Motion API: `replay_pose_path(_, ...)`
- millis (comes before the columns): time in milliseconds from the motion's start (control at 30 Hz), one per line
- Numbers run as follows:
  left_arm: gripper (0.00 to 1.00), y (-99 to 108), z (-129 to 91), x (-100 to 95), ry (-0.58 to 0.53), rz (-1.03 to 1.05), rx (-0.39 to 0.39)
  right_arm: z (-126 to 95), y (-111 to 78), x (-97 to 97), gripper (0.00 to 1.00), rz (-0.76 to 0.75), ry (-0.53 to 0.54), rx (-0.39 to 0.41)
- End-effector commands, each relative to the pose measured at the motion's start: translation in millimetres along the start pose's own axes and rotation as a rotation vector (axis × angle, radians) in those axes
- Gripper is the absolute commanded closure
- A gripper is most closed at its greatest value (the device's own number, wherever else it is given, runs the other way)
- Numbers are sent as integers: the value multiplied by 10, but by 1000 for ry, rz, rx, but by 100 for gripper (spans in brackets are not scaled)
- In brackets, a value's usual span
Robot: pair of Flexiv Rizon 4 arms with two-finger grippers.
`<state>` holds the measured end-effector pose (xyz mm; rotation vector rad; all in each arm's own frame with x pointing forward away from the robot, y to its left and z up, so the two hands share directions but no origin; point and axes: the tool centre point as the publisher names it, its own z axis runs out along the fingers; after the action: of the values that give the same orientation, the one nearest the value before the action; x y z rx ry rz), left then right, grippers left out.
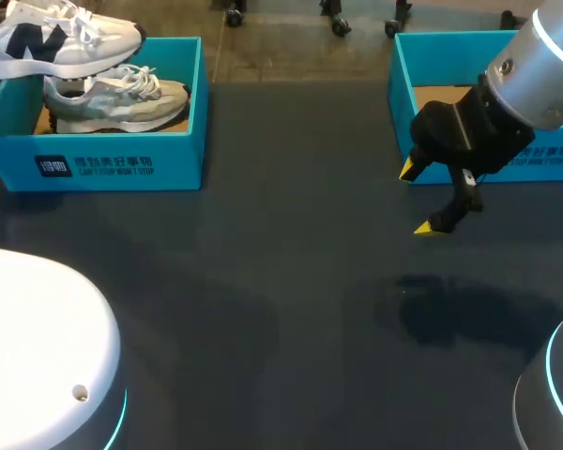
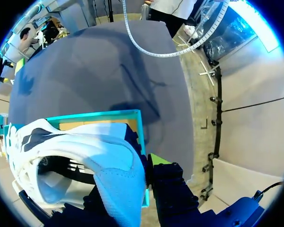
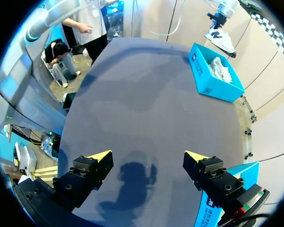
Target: Take the shoe out of the shoebox, open the shoe tongue, remove and reinsert the insole, then place the shoe into the shoebox
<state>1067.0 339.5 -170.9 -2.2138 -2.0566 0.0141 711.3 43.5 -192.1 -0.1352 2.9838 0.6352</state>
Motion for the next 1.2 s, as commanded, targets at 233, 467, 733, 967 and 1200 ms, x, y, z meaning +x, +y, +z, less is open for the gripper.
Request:
replay_pose_path(233, 100, -65, -33, -68, -1, -5, -9, 16, 4, -5, 0, 1, 0, 2)
replay_pose_path(467, 100, -248, -119, -282, 1, -37, -32, 16, 4, -5, 0, 1, 0, 2)
replay_pose_path(733, 100, -537, -239, -555, -8, -58, -49, 16, 4, -5, 0, 1, 0, 2)
replay_pose_path(967, 100, -775, -341, -834, 28, -109, -91, 16, 4, -5, 0, 1, 0, 2)
replay_pose_path(1200, 100, -1012, -377, -1099, 42, -119, -121, 16, 4, -5, 0, 1, 0, 2)
